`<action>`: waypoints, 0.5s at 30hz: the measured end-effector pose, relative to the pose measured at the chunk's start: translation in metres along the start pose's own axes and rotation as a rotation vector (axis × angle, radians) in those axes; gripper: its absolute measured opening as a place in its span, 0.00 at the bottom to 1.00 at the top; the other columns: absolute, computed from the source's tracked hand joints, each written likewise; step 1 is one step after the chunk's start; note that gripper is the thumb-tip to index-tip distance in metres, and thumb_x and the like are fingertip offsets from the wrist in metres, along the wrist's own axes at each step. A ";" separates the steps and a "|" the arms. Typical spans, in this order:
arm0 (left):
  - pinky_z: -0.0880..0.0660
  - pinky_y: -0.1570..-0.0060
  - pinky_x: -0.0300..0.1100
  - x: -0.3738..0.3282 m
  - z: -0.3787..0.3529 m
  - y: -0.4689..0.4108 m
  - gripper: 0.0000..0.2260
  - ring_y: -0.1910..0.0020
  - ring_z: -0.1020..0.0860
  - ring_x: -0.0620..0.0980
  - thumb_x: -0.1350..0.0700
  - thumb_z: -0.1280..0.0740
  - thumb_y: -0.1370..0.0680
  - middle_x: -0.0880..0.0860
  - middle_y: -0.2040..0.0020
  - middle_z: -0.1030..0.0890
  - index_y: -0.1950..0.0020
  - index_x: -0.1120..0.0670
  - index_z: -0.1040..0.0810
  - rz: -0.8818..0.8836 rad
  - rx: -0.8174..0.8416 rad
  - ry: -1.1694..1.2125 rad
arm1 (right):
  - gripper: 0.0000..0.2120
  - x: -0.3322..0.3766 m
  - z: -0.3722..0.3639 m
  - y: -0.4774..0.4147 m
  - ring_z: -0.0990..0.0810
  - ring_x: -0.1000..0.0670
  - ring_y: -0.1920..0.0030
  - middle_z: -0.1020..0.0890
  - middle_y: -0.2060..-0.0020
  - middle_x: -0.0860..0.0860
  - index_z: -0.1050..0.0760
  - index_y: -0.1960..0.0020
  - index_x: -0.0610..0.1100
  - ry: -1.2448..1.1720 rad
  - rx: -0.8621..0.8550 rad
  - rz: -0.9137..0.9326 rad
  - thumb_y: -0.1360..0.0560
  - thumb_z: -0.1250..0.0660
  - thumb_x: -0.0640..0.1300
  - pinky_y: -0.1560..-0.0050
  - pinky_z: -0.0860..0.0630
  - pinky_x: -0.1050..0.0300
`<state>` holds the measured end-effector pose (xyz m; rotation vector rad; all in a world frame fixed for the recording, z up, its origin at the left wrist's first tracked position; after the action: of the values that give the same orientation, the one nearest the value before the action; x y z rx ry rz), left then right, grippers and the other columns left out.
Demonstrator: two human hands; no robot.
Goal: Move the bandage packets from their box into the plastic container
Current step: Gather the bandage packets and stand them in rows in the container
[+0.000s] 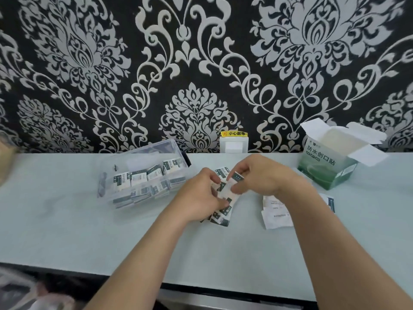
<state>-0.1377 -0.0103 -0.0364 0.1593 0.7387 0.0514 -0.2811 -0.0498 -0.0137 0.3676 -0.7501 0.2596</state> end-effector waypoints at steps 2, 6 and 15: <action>0.33 0.66 0.39 0.002 0.003 -0.002 0.10 0.69 0.28 0.46 0.57 0.25 0.29 0.47 0.68 0.26 0.57 0.52 0.25 -0.024 0.008 0.093 | 0.06 -0.003 0.006 0.001 0.28 0.54 0.70 0.23 0.71 0.52 0.17 0.53 0.43 -0.103 -0.014 0.005 0.30 0.26 0.38 0.69 0.34 0.62; 0.35 0.67 0.40 0.006 0.006 0.001 0.09 0.72 0.32 0.46 0.58 0.27 0.26 0.49 0.70 0.29 0.64 0.58 0.23 -0.051 -0.034 0.283 | 0.05 -0.006 0.009 0.002 0.26 0.57 0.70 0.21 0.69 0.52 0.18 0.54 0.41 -0.408 -0.075 0.008 0.29 0.26 0.41 0.68 0.34 0.65; 0.32 0.73 0.36 -0.009 0.035 0.018 0.03 0.77 0.33 0.46 0.60 0.33 0.21 0.48 0.75 0.25 0.54 0.55 0.21 -0.201 -0.363 0.596 | 0.13 -0.010 -0.010 -0.029 0.23 0.47 0.50 0.21 0.50 0.49 0.24 0.42 0.49 -0.077 -0.329 -0.039 0.26 0.31 0.48 0.48 0.25 0.52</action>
<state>-0.1204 0.0023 -0.0023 -0.2919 1.3202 0.0408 -0.2717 -0.0726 -0.0336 0.0807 -0.8452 0.0826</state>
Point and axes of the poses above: each hand's wrist, its own y-axis away from the middle knuckle, its own z-axis out of the back of the hand, x = y × z, the point moved 3 cm from there along -y, towards the middle knuckle
